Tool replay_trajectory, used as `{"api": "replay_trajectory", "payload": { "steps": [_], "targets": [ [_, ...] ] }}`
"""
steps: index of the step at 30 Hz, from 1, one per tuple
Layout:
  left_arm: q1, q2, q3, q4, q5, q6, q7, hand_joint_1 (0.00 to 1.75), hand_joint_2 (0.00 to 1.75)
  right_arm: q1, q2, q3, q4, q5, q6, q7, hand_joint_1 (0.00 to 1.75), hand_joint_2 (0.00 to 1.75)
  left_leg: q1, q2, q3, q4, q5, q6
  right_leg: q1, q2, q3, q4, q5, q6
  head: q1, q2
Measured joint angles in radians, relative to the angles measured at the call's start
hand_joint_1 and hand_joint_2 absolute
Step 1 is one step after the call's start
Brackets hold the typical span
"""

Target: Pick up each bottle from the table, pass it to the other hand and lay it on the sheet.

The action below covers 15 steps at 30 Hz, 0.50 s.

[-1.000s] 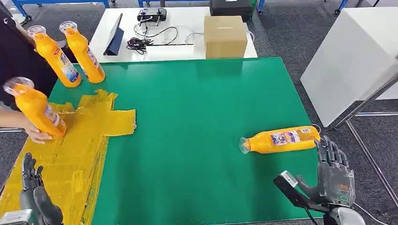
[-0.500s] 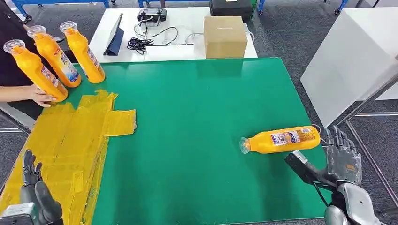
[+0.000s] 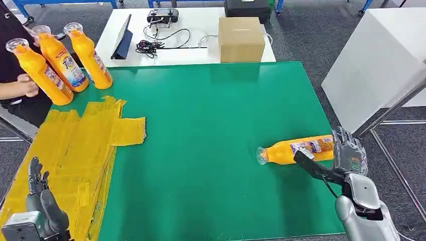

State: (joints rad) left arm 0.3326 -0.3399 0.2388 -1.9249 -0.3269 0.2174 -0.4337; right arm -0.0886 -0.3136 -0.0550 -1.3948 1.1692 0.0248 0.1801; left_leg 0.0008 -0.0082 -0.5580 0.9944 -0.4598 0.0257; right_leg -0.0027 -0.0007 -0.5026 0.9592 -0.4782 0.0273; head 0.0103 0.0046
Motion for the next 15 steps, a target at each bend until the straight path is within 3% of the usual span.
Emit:
{"api": "replay_trajectory", "payload": {
  "steps": [15],
  "targets": [
    [-0.011, 0.0, 0.013, 0.013, 0.034, -0.002, -0.01, 0.0, 0.0, -0.166, -0.022, 0.159, 0.231, 0.048, 0.066, 0.007, 0.0, 1.75, 0.0, -0.001, 0.0, 0.0, 0.0, 0.0, 0.0, 0.0, 0.0, 0.0, 0.0, 0.0, 0.0, 0.0]
  ]
}}
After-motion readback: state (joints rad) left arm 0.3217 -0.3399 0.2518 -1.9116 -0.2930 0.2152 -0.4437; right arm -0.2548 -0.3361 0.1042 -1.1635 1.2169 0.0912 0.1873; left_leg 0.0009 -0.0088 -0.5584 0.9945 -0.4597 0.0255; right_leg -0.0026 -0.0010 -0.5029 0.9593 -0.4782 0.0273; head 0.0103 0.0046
